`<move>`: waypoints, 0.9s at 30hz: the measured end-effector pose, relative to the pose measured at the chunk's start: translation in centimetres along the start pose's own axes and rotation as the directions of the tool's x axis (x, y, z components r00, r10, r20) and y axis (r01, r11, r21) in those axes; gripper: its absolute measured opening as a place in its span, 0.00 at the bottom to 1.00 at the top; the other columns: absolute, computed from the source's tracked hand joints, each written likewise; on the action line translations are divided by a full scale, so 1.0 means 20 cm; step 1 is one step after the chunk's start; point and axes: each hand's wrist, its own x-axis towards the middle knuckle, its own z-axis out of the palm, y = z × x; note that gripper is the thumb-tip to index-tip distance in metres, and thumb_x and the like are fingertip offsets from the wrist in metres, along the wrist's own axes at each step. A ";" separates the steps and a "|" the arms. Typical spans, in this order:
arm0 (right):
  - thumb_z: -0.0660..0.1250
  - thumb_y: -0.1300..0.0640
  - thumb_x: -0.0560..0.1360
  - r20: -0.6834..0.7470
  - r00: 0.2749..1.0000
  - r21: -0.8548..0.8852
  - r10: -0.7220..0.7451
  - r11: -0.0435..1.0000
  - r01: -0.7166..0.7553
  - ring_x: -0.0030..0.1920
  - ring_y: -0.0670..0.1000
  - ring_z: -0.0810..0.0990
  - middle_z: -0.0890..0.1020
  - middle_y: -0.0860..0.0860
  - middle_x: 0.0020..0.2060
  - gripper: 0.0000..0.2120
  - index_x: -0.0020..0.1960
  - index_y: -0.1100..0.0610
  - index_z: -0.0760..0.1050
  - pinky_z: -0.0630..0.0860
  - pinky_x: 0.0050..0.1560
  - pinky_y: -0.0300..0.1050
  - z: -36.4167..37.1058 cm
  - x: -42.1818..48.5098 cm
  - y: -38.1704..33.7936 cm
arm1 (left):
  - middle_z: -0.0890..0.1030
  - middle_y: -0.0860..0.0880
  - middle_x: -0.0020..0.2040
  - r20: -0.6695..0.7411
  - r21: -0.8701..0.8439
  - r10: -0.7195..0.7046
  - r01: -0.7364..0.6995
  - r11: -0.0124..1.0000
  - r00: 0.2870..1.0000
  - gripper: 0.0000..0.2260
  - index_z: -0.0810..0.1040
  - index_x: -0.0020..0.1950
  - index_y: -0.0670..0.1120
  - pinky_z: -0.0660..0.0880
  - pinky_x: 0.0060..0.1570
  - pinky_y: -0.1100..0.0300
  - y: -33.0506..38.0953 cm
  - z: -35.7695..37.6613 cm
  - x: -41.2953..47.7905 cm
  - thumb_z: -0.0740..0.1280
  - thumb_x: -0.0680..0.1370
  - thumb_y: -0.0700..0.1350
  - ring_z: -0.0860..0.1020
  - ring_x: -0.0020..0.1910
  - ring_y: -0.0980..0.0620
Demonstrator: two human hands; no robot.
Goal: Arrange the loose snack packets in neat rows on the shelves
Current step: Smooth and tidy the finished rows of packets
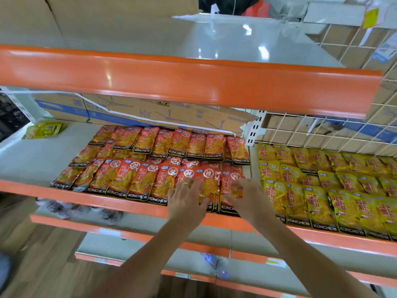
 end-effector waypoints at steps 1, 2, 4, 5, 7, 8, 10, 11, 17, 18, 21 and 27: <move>0.71 0.45 0.75 -0.016 0.999 0.028 -0.041 0.999 0.042 0.55 0.50 0.75 0.76 0.47 0.53 0.14 0.57 0.50 0.77 0.75 0.55 0.48 -0.02 0.02 0.00 | 0.72 0.55 0.65 0.004 -0.007 0.009 -0.009 1.000 1.000 0.15 0.72 0.63 0.55 0.64 0.66 0.52 0.00 -0.01 0.00 0.65 0.79 0.59 0.70 0.65 0.53; 0.70 0.48 0.77 -0.052 0.995 0.053 -0.082 0.995 0.085 0.56 0.49 0.75 0.77 0.47 0.54 0.12 0.58 0.50 0.78 0.73 0.55 0.46 -0.04 0.06 0.00 | 0.72 0.55 0.65 0.009 -0.015 0.015 -0.015 1.000 1.000 0.15 0.73 0.62 0.54 0.63 0.66 0.52 -0.01 -0.02 0.00 0.65 0.79 0.58 0.70 0.65 0.54; 0.67 0.57 0.79 -0.123 0.984 0.087 -0.131 0.986 0.142 0.57 0.48 0.74 0.77 0.48 0.57 0.09 0.59 0.52 0.78 0.68 0.55 0.43 -0.10 0.20 0.01 | 0.71 0.55 0.64 0.010 -0.019 0.021 -0.021 1.000 1.000 0.15 0.74 0.62 0.54 0.63 0.67 0.52 -0.02 -0.04 0.01 0.64 0.79 0.59 0.69 0.65 0.53; 0.65 0.61 0.79 -0.138 0.982 0.087 -0.133 0.986 0.145 0.59 0.48 0.74 0.76 0.48 0.59 0.12 0.61 0.52 0.78 0.68 0.56 0.43 -0.12 0.28 0.02 | 0.72 0.55 0.64 0.003 -0.016 0.026 -0.026 1.000 1.000 0.15 0.74 0.61 0.54 0.63 0.68 0.51 -0.03 -0.05 0.02 0.64 0.79 0.60 0.70 0.65 0.53; 0.63 0.64 0.79 -0.110 0.989 0.044 -0.103 0.993 0.108 0.65 0.53 0.74 0.75 0.50 0.66 0.18 0.66 0.50 0.76 0.73 0.62 0.49 -0.15 0.45 0.05 | 0.72 0.54 0.66 -0.025 -0.005 0.051 -0.051 0.999 0.998 0.15 0.74 0.61 0.53 0.64 0.69 0.48 -0.06 -0.07 0.06 0.63 0.79 0.60 0.70 0.66 0.52; 0.63 0.63 0.79 -0.066 0.995 -0.014 -0.081 0.997 0.080 0.68 0.56 0.73 0.73 0.50 0.70 0.21 0.69 0.49 0.74 0.73 0.66 0.53 -0.15 0.52 0.06 | 0.71 0.54 0.68 -0.033 0.009 0.067 -0.067 0.998 0.997 0.16 0.74 0.63 0.53 0.64 0.70 0.48 -0.07 -0.09 0.09 0.63 0.79 0.60 0.70 0.67 0.52; 0.64 0.58 0.80 0.038 0.996 -0.167 -0.075 0.983 0.081 0.74 0.54 0.67 0.67 0.47 0.75 0.23 0.74 0.46 0.69 0.69 0.71 0.52 -0.12 0.63 0.10 | 0.68 0.53 0.72 -0.010 0.078 0.089 -0.088 0.993 0.996 0.20 0.71 0.69 0.54 0.64 0.71 0.48 -0.10 -0.13 0.16 0.61 0.80 0.60 0.68 0.70 0.51; 0.63 0.56 0.81 0.079 0.993 -0.214 -0.082 0.972 0.097 0.75 0.52 0.64 0.66 0.47 0.76 0.23 0.75 0.46 0.68 0.67 0.72 0.50 -0.10 0.66 0.11 | 0.66 0.53 0.75 0.011 0.127 0.099 -0.099 0.987 0.995 0.21 0.69 0.71 0.54 0.62 0.72 0.47 -0.12 -0.14 0.20 0.60 0.80 0.60 0.66 0.72 0.51; 0.64 0.57 0.81 0.070 0.985 -0.238 -0.155 0.957 0.168 0.76 0.57 0.60 0.67 0.50 0.76 0.22 0.75 0.51 0.69 0.63 0.74 0.55 0.03 0.69 0.14 | 0.59 0.53 0.80 0.146 0.218 0.148 -0.178 0.960 0.978 0.23 0.64 0.76 0.57 0.56 0.74 0.41 -0.18 -0.17 0.37 0.55 0.82 0.62 0.58 0.78 0.49; 0.65 0.57 0.80 0.065 0.985 -0.233 -0.161 0.957 0.172 0.76 0.57 0.61 0.68 0.50 0.75 0.22 0.74 0.52 0.69 0.63 0.73 0.56 0.04 0.70 0.14 | 0.58 0.54 0.80 0.186 0.217 0.180 -0.219 0.951 0.966 0.24 0.63 0.77 0.58 0.55 0.75 0.40 -0.17 -0.17 0.38 0.55 0.82 0.63 0.57 0.78 0.49; 0.65 0.53 0.80 0.083 0.984 -0.223 -0.156 0.960 0.171 0.74 0.57 0.63 0.69 0.48 0.74 0.22 0.74 0.49 0.70 0.64 0.73 0.57 0.03 0.72 0.12 | 0.59 0.55 0.80 0.297 0.176 0.259 -0.319 0.931 0.919 0.25 0.60 0.79 0.58 0.50 0.76 0.37 -0.13 -0.15 0.37 0.52 0.82 0.63 0.57 0.78 0.51; 0.61 0.46 0.81 -0.018 0.983 -0.142 -0.182 0.974 0.177 0.75 0.52 0.61 0.69 0.45 0.74 0.21 0.73 0.45 0.70 0.61 0.73 0.58 -0.08 0.50 0.07 | 0.57 0.57 0.80 0.293 0.105 0.290 -0.333 0.937 0.911 0.26 0.57 0.80 0.59 0.47 0.75 0.36 -0.12 -0.14 0.35 0.52 0.82 0.64 0.54 0.79 0.53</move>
